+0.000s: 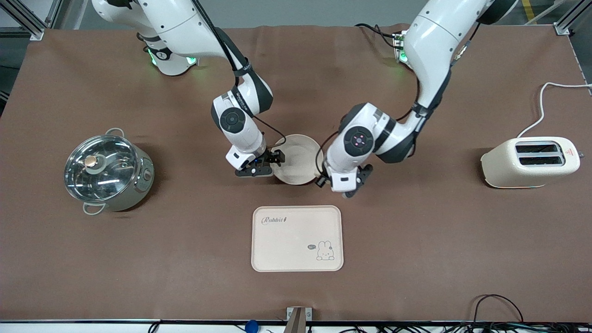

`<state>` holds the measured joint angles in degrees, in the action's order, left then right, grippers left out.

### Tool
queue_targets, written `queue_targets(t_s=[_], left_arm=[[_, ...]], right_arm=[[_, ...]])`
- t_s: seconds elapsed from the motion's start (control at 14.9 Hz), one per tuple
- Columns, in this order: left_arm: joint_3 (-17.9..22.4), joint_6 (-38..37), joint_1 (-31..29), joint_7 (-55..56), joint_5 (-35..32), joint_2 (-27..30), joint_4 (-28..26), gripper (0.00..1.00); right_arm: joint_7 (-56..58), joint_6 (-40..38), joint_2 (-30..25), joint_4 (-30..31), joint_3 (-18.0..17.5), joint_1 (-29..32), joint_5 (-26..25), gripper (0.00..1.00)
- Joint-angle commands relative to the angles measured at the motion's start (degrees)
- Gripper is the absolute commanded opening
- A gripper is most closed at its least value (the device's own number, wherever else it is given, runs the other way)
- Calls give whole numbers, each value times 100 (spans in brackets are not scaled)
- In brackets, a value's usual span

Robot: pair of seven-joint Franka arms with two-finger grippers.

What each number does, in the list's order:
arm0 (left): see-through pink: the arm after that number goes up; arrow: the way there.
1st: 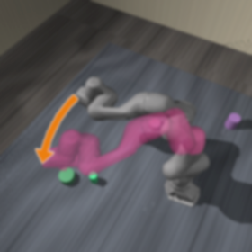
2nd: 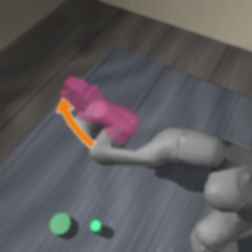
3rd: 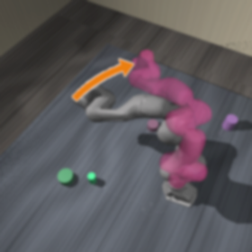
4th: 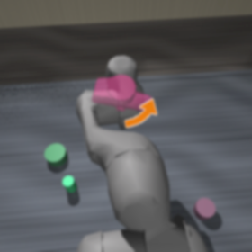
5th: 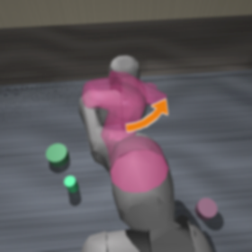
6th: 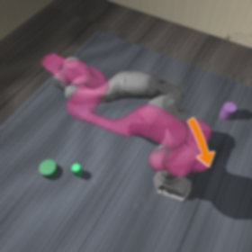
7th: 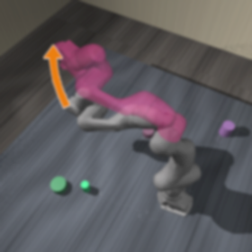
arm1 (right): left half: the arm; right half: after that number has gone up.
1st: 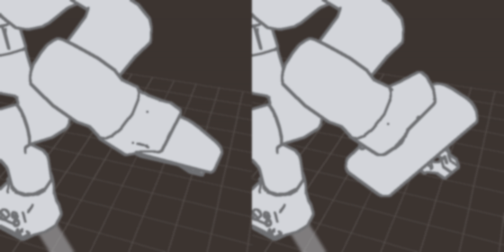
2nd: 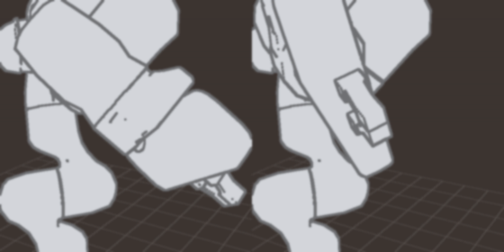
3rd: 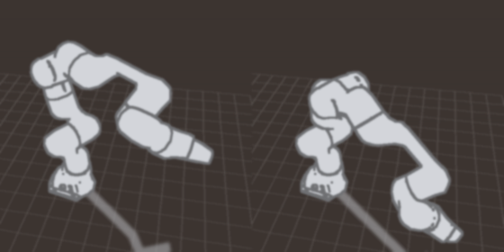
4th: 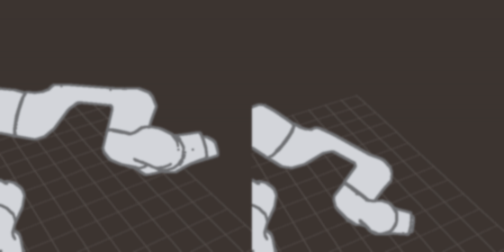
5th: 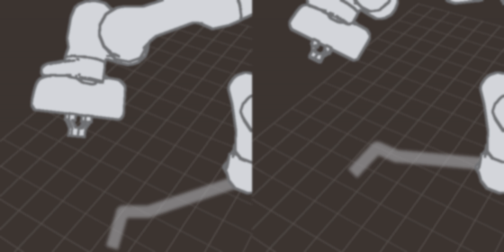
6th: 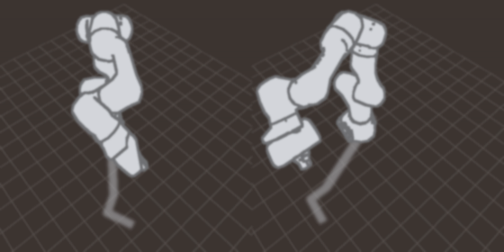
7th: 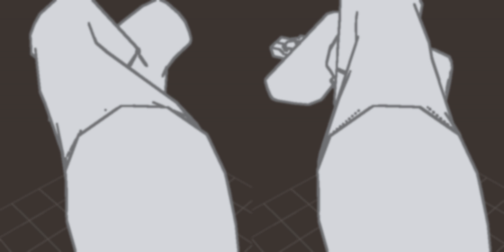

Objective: Place bun in plate and plate on tray
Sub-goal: 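Carry the bun with the left gripper over the white plate, then open the left gripper to drop the bun onto the plate, lift away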

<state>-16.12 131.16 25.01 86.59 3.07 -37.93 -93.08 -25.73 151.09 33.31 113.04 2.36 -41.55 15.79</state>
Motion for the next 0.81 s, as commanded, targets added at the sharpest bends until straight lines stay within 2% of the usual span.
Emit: queue_targets(t_s=[0.0, 0.27, 0.34, 0.4, 0.47, 0.54, 0.74], left_arm=[[30, 303, 284, 68, 368, -196, 97, 32], [47, 419, 460, 270, 352, -408, 44, 38], [47, 419, 487, 270, 352, -425, 35, 45], [47, 419, 496, 262, 334, -434, 35, 63], [47, 402, 496, 262, 326, -426, 35, 89], [47, 367, 487, 270, 317, -391, 35, 100], [109, 113, 391, 227, 125, -102, 105, 100]], right_arm=[[24, 52, -219, 289, 28, 6, 117, 100], [24, 52, -228, 298, 28, 24, 117, 100], [15, 52, -219, 289, 28, 7, 117, 100], [15, 61, -219, 298, 28, 6, 117, 100], [15, 61, -219, 298, 28, -2, 117, 100], [15, 61, -219, 298, 28, -11, 117, 100], [15, 61, -228, 289, 28, -29, 126, 100]])
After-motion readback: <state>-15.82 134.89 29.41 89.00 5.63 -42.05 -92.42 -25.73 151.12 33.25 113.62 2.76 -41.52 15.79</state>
